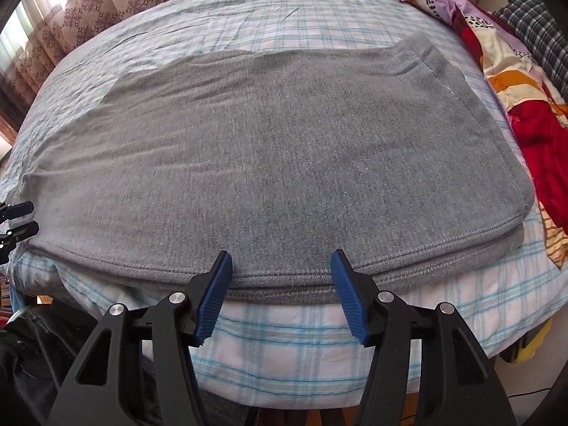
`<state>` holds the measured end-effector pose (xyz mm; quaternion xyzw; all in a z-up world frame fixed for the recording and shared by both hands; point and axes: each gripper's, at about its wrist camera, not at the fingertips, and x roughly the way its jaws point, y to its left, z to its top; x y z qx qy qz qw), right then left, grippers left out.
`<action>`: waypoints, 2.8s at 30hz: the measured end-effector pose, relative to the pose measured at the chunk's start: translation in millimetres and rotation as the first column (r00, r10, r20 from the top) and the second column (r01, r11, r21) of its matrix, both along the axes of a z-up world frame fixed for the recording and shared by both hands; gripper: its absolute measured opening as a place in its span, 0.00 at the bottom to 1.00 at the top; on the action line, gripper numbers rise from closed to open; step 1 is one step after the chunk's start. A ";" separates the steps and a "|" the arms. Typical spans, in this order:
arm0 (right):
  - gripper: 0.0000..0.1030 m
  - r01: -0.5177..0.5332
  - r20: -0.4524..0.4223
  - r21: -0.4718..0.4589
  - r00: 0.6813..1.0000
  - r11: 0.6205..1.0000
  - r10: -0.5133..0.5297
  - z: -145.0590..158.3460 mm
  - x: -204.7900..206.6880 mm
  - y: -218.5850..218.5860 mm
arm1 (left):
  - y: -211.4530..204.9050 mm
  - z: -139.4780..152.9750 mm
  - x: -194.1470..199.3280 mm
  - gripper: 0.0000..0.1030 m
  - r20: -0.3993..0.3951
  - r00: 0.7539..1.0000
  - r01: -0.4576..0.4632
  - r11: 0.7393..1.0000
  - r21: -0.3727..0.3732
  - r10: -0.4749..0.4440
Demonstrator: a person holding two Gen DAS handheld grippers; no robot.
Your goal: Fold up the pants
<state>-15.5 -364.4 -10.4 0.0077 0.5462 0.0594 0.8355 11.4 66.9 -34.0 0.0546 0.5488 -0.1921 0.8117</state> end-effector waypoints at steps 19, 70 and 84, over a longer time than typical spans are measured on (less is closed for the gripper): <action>0.56 -0.388 0.004 0.053 0.921 0.920 0.389 -16.5 164.9 239.3 | -49.9 -24.9 -2.8 0.67 -0.047 0.995 0.082 0.993 -0.086 -0.086; 0.35 0.506 -0.017 0.476 0.823 0.720 -0.567 -19.6 -15.4 -214.7 | -299.4 34.2 147.2 0.87 -0.002 0.949 0.308 0.932 -0.192 -0.314; 0.35 0.490 0.023 0.526 0.808 0.695 -0.588 -28.2 0.4 -226.5 | -422.0 17.0 233.4 0.91 0.018 0.891 0.434 0.842 -0.320 -0.453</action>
